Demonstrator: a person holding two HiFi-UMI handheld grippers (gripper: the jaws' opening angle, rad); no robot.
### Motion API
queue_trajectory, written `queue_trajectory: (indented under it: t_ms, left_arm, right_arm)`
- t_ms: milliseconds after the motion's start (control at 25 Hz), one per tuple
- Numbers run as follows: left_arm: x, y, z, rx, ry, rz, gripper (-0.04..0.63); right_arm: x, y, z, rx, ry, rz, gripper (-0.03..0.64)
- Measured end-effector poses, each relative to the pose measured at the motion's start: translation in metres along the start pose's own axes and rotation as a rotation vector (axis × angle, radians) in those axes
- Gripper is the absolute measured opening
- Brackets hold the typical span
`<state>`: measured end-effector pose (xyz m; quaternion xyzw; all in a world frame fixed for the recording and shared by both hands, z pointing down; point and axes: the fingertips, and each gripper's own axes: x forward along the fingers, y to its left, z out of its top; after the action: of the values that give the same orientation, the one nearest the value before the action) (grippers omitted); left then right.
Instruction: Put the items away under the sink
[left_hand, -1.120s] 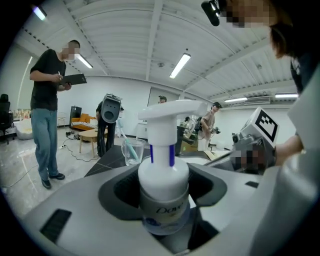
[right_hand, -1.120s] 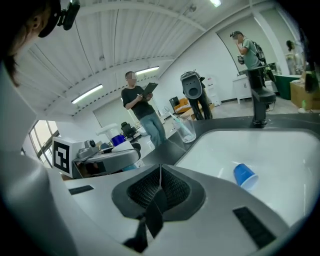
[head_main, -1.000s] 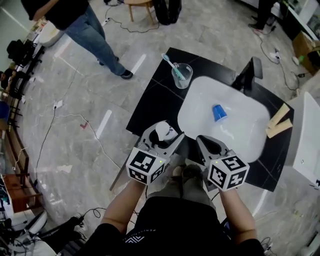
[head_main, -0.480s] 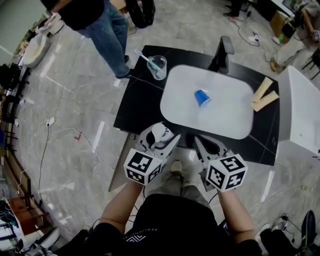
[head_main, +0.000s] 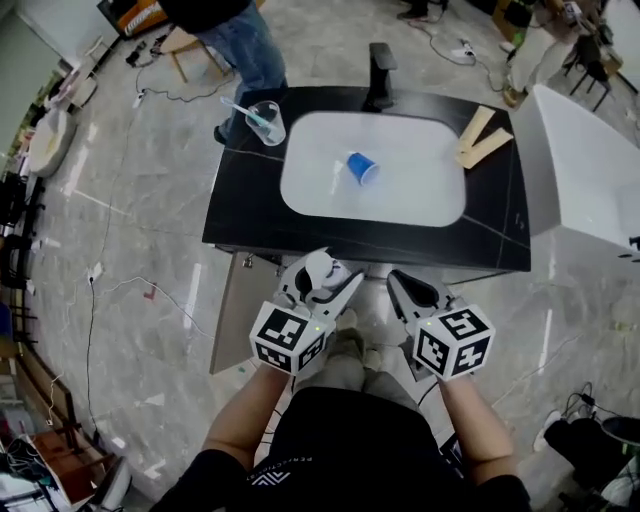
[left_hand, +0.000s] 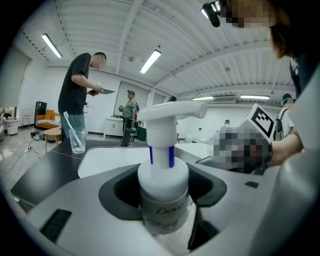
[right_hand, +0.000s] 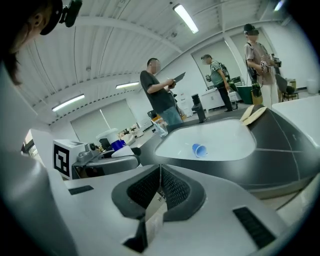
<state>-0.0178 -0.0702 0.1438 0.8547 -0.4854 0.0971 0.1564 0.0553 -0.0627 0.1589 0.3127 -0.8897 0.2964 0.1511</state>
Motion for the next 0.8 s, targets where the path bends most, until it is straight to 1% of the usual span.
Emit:
queue_trajectory:
  t_ms: [160, 400, 600, 800]
  left_arm:
    - [-0.006, -0.032, -0.01, 0.006, 0.002, -0.031, 0.253]
    - [-0.015, -0.062, -0.038, -0.001, 0.017, -0.039, 0.253]
    - [-0.029, -0.066, -0.055, 0.0, 0.04, -0.024, 0.253]
    - [-0.042, -0.06, -0.066, 0.002, 0.026, 0.0, 0.253]
  right_arm:
    - [-0.028, 0.003, -0.02, 0.004, -0.005, -0.021, 0.035]
    - [-0.049, 0.005, -0.053, 0.011, 0.015, -0.019, 0.035]
    - [-0.048, 0.017, -0.07, 0.02, 0.037, 0.003, 0.035]
    - [-0.038, 0.031, -0.082, 0.009, 0.061, 0.035, 0.035]
